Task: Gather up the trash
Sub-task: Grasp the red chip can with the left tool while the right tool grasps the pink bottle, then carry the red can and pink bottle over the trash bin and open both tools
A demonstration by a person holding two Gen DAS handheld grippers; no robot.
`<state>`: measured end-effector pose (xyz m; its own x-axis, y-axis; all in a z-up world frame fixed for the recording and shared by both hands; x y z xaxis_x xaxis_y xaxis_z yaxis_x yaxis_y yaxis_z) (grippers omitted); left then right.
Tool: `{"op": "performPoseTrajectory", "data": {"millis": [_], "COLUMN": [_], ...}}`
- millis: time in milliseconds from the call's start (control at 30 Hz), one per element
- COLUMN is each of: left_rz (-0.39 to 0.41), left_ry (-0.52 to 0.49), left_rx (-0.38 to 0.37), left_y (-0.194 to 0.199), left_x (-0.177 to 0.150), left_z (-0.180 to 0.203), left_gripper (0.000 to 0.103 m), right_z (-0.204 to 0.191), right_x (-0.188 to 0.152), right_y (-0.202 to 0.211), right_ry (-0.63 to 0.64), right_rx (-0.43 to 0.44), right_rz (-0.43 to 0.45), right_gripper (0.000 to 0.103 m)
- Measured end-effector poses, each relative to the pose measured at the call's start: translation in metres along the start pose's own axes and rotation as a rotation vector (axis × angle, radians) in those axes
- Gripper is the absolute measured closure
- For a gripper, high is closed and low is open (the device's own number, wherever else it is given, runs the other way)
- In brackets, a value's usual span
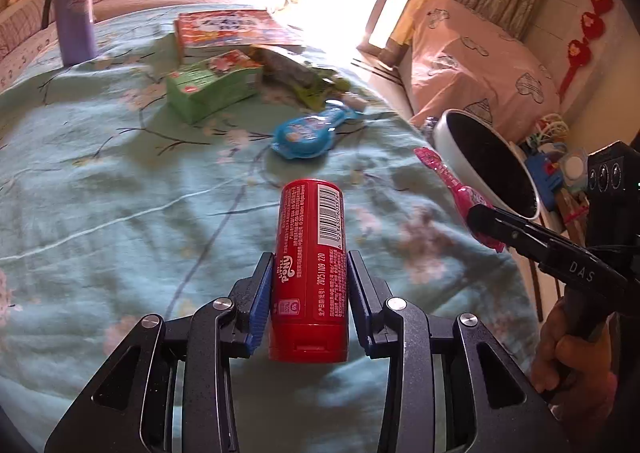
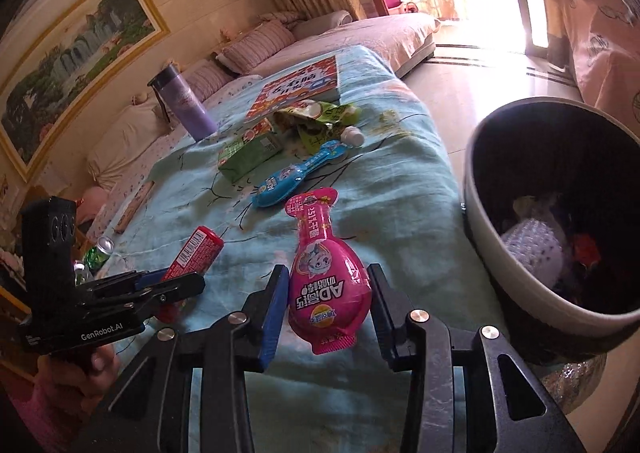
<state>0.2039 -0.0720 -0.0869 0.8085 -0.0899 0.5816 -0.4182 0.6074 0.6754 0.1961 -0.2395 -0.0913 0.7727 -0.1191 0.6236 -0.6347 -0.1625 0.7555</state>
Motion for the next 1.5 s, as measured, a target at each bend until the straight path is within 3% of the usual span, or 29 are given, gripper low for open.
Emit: {"op": "performPoseTrajectory", "data": {"millis": [200, 667, 1067, 1500], "left_rz": [-0.013, -0.050, -0.084, -0.117], "left_ry": [-0.045, -0.195, -0.259, -0.289], "left_rx": [-0.063, -0.128, -0.133, -0.132], "left_y": [-0.011, -0.051, -0.091, -0.122], "left_x": [0.003, 0.030, 0.056, 0.072], "left_z": [0.040, 0.128, 0.170, 0.183], "left_gripper": [0.069, 0.069, 0.069, 0.069], "right_z": [0.033, 0.116, 0.147, 0.166], "right_x": [-0.002, 0.011, 0.024, 0.042], "right_y": [0.030, 0.058, 0.056, 0.041], "right_ry": [-0.073, -0.197, -0.216, -0.208], "right_rx": [-0.022, -0.114, -0.154, -0.193], "right_rz": [0.037, 0.100, 0.107, 0.094], "right_gripper": [0.063, 0.063, 0.063, 0.063]}}
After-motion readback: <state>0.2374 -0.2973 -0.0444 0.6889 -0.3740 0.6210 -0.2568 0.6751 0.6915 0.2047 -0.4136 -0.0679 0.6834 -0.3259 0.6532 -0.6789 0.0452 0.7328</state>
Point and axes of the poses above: each gripper's, at about its wrist camera, not at the fingertips, and y roughly against the way its jaws point, z to its right, x to its top, the point moved 6 cm from there along -y, roughly the way its jaws point, and after that the axes turned 15 degrees about -x, right-handed, at the moved point
